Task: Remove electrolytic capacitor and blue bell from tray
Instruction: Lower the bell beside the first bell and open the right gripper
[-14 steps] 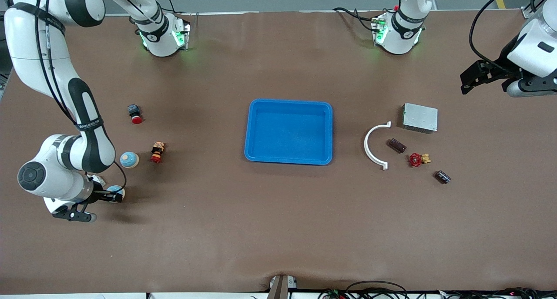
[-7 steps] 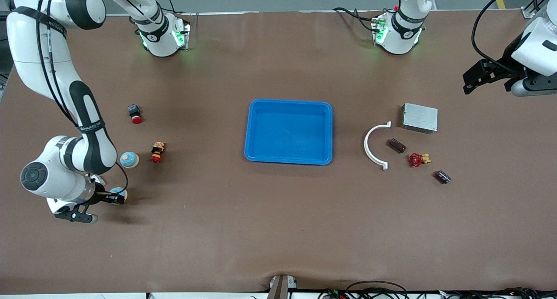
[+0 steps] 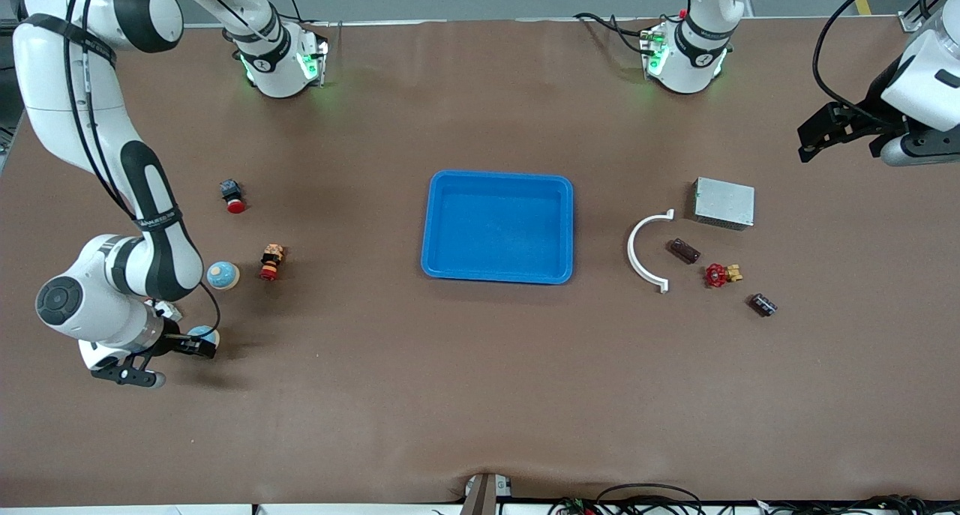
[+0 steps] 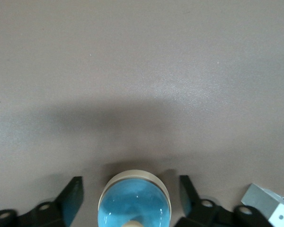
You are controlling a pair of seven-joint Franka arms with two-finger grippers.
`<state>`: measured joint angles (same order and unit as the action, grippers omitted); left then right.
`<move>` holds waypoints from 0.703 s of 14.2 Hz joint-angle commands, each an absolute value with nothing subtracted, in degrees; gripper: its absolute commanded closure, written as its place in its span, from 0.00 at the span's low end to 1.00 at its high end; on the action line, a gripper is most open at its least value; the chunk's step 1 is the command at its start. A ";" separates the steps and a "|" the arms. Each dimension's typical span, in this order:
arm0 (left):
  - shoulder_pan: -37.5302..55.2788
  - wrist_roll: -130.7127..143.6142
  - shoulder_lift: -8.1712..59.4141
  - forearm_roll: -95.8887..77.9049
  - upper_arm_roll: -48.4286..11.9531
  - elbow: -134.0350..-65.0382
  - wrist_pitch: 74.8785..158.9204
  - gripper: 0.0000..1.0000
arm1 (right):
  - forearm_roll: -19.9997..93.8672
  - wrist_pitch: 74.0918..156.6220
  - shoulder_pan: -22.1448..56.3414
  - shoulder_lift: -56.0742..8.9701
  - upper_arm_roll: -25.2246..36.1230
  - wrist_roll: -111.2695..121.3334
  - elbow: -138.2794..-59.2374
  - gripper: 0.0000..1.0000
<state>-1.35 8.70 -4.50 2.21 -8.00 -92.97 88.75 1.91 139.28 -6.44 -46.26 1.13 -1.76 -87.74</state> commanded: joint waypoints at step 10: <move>-0.97 8.53 -4.39 2.11 -8.00 -92.72 87.98 0.00 | 1.15 132.91 -7.12 -42.90 0.35 5.01 -86.48 0.00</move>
<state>-1.29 8.70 -4.44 2.21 -8.09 -93.07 88.68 1.85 136.28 -6.44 -45.82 1.07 3.92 -86.13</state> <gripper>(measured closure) 0.000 0.000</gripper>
